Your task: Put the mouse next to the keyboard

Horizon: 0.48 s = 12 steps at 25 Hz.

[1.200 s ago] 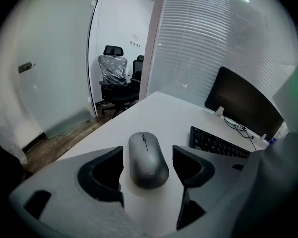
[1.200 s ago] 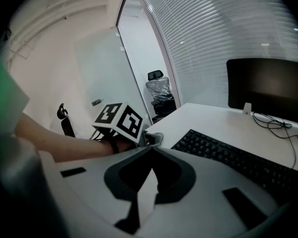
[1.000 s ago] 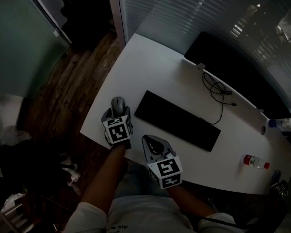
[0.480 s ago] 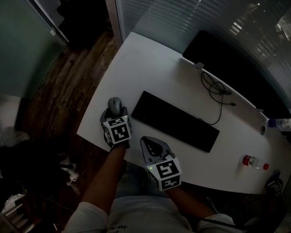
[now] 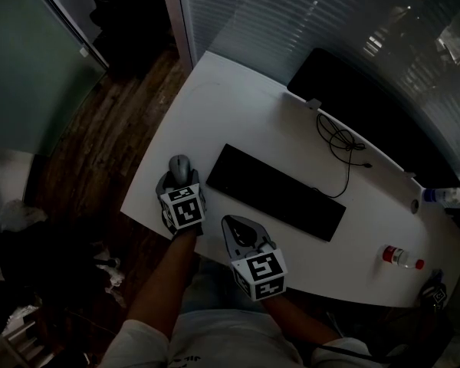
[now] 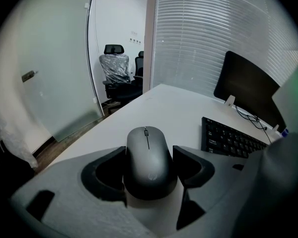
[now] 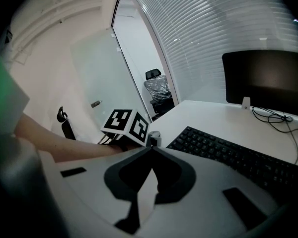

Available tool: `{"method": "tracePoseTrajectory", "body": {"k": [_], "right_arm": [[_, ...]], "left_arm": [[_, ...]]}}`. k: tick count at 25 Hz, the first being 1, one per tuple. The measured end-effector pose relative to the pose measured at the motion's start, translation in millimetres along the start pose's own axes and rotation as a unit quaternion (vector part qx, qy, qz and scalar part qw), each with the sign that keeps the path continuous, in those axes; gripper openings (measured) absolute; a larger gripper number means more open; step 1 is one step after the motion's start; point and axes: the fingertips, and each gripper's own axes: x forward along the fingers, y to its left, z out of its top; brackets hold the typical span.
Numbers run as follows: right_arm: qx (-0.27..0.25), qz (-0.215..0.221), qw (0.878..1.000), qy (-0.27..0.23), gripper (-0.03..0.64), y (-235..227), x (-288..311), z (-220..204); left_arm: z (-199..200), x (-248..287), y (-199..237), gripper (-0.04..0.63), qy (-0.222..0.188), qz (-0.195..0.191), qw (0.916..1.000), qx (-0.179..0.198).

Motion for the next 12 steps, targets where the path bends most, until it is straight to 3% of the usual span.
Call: {"method": "tracePoseTrajectory", "body": {"k": [12], "right_arm": [[0.001,-0.004,1.0,-0.001,0.003,2.0,-3.6,-4.5]], "left_arm": [[-12.0,-2.2,4.8,0.302,0.019,-0.005,0.9998,0.006]]}}
